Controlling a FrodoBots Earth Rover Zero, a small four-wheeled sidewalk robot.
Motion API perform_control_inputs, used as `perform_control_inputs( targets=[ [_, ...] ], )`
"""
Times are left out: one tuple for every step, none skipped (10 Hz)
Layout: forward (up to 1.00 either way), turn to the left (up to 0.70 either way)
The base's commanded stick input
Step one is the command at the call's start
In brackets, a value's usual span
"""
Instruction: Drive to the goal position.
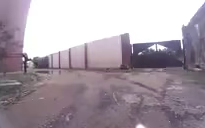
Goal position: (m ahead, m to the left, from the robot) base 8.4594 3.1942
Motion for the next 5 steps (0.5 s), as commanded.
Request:
perform_control_inputs(
  targets=[
    [0.7, 0.0],
    [0.7, 0.0],
    [0.7, 0.0],
    [0.7, 0.0],
    [0.7, 0.0]
  ],
)
